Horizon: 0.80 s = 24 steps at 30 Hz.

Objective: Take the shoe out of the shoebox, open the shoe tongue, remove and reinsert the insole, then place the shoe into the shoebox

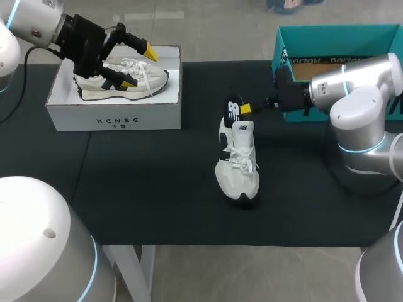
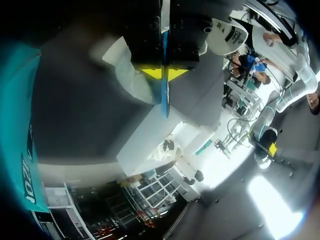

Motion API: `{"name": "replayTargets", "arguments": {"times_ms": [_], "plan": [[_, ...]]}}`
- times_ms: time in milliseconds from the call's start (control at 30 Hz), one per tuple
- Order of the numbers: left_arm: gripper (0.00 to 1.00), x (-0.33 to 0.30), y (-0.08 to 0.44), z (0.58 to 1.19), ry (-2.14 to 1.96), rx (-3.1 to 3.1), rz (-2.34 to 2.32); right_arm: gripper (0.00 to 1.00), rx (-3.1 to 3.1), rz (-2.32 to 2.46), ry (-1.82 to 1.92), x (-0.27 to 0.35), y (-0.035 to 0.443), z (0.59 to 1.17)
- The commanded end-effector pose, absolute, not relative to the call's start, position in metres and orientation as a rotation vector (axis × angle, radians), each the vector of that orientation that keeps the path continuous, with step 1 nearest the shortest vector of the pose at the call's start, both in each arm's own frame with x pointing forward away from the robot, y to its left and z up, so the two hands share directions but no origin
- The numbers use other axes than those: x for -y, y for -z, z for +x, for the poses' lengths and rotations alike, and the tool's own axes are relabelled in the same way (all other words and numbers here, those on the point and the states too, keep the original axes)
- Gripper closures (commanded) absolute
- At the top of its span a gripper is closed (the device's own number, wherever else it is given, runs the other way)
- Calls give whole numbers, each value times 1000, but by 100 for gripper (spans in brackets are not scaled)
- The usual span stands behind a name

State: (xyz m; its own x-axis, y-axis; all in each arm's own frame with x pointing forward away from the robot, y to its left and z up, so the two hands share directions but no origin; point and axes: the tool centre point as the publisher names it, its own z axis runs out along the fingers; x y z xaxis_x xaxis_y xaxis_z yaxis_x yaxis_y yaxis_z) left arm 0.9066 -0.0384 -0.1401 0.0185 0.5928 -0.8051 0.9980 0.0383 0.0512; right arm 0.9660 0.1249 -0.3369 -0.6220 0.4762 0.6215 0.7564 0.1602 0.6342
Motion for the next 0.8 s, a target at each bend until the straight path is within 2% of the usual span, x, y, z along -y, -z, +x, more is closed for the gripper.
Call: {"name": "replayTargets", "arguments": {"times_ms": [33,433,667,733,767,800], "plan": [[0,38,140,907,770,-1652,1634,100,2159,-1189,1443,-126,342,958],[0,38,140,907,770,-1652,1634,100,2123,-1196,1354,-129,365,923],[0,38,140,907,770,-1652,1634,99,2114,-1200,1342,-129,367,922],[0,38,140,907,770,-1652,1634,45,2132,-1190,1350,-130,360,926],[0,38,140,907,770,-1652,1634,0,2147,-1186,1355,-130,356,927],[0,38,140,907,770,-1652,1634,0,2162,-1187,1358,-129,352,929]]}}
